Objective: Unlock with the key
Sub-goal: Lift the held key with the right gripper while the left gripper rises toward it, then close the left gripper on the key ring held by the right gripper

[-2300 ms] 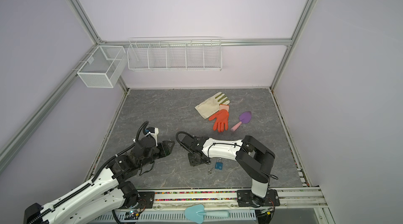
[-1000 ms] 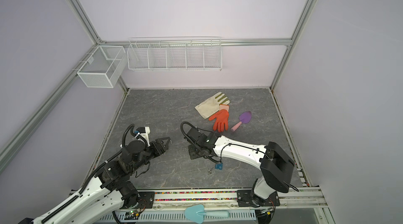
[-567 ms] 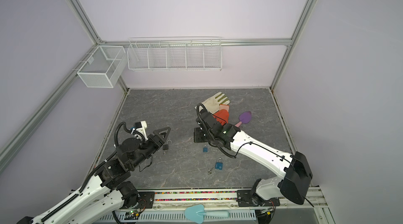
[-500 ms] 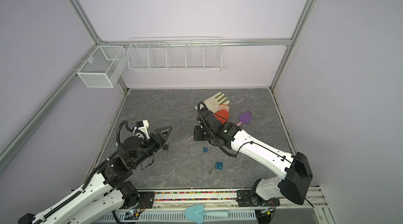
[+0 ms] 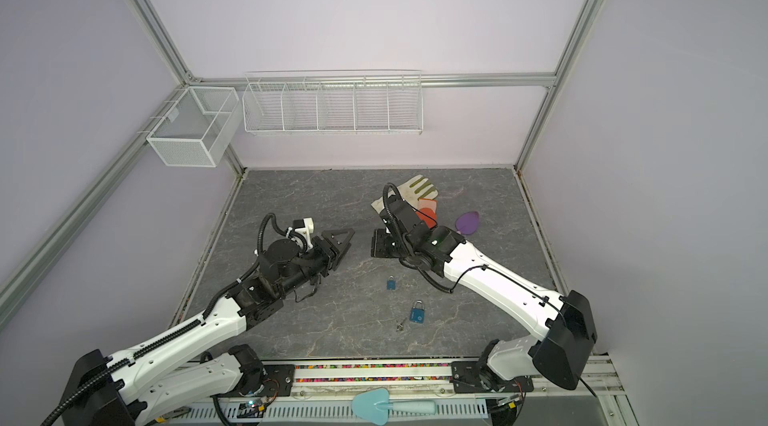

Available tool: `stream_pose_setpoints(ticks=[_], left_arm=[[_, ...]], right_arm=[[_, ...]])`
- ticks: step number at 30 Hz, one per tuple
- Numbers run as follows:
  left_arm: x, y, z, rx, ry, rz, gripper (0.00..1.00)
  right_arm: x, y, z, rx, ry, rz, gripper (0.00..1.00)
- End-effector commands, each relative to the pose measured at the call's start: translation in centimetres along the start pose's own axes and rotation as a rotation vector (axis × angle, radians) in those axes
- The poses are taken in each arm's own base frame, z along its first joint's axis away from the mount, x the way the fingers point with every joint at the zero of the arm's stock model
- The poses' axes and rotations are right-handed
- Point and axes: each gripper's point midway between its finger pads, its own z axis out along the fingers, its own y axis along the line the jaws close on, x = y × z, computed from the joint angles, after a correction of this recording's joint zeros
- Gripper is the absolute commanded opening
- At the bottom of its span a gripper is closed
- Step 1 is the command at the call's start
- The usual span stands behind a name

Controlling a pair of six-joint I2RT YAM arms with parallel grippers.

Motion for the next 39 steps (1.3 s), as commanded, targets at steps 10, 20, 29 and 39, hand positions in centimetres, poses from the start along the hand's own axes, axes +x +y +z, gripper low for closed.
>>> stream_pose_setpoints(ticks=[10,20,29,39], left_arm=[[-2.0,-4.8,-1.1,0.306,-0.173,0.434,0.57],[-2.3,-8.6,-3.4,0.607,-0.094,0.609,0.52],[-1.0,-7.5,-2.5,0.604,-0.033,1.009,0.54],[-0.9,-8.0,0.1,0.665,-0.112,1.324,0.51]], right_arm=[[-4.5,0.6,-4.5,-0.054,-0.122,0.34,0.07],[-8.4,5.0,-6.3,-0.159,-0.147,0.426,0.07],[-9.3,7.1,-6.5,-0.189,-0.095,0.405,0.07],[-8.0,6.9,-7.5,-0.185,-0.049,0.374,0.07]])
